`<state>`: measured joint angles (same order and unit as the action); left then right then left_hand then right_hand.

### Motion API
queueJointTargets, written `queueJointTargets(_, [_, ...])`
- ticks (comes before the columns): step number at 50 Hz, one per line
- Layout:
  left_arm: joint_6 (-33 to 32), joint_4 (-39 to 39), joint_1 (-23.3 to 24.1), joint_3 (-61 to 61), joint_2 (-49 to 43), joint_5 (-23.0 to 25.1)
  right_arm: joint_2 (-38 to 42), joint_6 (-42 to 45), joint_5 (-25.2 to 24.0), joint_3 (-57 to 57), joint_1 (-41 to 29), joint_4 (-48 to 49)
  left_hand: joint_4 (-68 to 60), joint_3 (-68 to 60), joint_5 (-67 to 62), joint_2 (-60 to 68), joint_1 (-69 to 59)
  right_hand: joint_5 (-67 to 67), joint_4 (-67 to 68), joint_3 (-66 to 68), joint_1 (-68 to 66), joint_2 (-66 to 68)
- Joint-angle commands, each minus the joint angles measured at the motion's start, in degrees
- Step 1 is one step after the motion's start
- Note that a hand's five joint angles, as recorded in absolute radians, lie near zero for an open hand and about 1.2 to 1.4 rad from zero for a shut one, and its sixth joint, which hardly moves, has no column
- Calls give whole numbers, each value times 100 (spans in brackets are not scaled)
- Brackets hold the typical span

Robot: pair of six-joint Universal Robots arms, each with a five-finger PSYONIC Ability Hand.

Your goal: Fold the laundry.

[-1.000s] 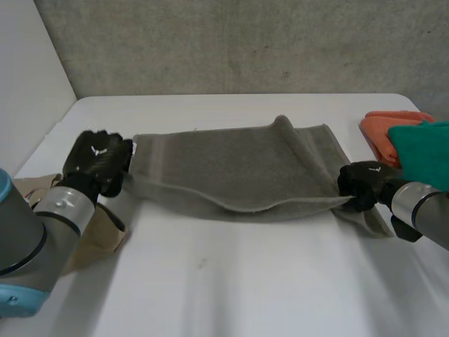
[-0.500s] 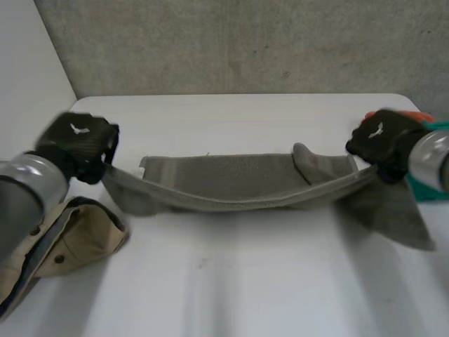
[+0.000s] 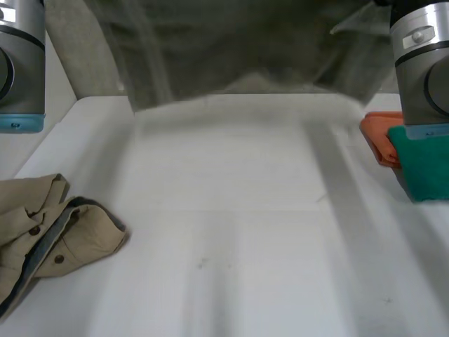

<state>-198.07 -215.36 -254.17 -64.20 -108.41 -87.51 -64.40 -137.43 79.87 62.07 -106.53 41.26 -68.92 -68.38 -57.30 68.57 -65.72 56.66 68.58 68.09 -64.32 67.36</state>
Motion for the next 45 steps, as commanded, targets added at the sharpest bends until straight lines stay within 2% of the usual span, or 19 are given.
queueJointTargets(1, [14, 451, -133, -891, 180, -20, -64, -91, -288, 411, 97, -1180, -1108, -1162, -1270, 1143, -1428, 1334, 1142, 1191, -1568, 1264])
queueJointTargets(8, [-12, 416, -186, -2446, 312, 226, 41, 15, -647, 1386, 176, -2359, -1108, -1162, -1270, 1143, -1428, 1334, 1142, 1191, -1568, 1264])
queueJointTargets(14, [-214, 197, -116, -3658, 84, 498, 628, 268, -1306, 2194, 237, -2448, -1108, -1162, -1270, 1143, -1428, 1334, 1142, 1191, -1568, 1264])
queueJointTargets(18, [-399, -75, -142, -4020, -65, 499, 998, 524, -1229, 2283, 325, -2509, -1108, -1162, -1270, 1143, -1428, 1334, 1142, 1191, -1568, 1264])
queueJointTargets(19, [-417, -111, -142, -4047, -66, 499, 1043, 524, -1133, 2292, 352, -2553, -1108, -1162, -1270, 1143, -1428, 1049, 857, 906, -1283, 979])
queueJointTargets(22, [-408, -155, -212, -4118, -57, 446, 1034, 376, -948, 2319, 396, -2623, -1108, -1162, -1270, 1143, -1428, -2240, -2431, -2383, 2006, -2310])
queueJointTargets(23, [-382, -138, -230, -4135, -14, 420, 1017, 131, -834, 2345, 422, -2641, -1108, -1162, -1270, 1143, -1428, -4299, -4491, -4442, 4065, -4369])
queueJointTargets(24, [-364, -129, -239, -4135, 13, 411, 999, -19, -772, 2371, 440, -2650, -1108, -1162, -1270, 1143, -1428, -5153, -5344, -5296, 4918, -5222])
queueJointTargets(26, [-320, -103, -265, -4144, 101, 393, 912, -379, -684, 2415, 483, -2650, -1108, -1162, -1270, 1143, -1428, -5614, -5805, -5757, 5380, -5684])
queueJointTargets(31, [-110, 29, -335, -4170, 461, 367, 421, -2028, -639, 2687, 808, -2789, -1108, -1162, -1270, 1143, -1428, -5666, -5858, -5809, 5432, -5736])
queueJointTargets(34, [-4, 82, -370, -4188, 575, 393, 209, -2717, -701, 2793, 993, -2974, -1108, -1162, -1270, 1143, -1428, -5666, -5858, -5809, 5432, -5736])
queueJointTargets(38, [154, 152, -414, -4188, 734, 393, 111, -3736, -1025, 2899, 1230, -3500, -1108, -1162, -1270, 1143, -1428, -5666, -5858, -5809, 5432, -5736])
queueJointTargets(41, [181, 144, -432, -4179, 769, 393, 146, -3914, -1228, 2925, 1318, -3853, -1108, -1162, -1270, 1143, -1428, -5649, -5841, -5792, 5415, -5719])
queueJointTargets(45, [181, 135, -485, -4118, 760, 393, 191, -3835, -1492, 2960, 1459, -4319, -1108, -1162, -1270, 1143, -1428, -4995, -5187, -5138, 4761, -5065])
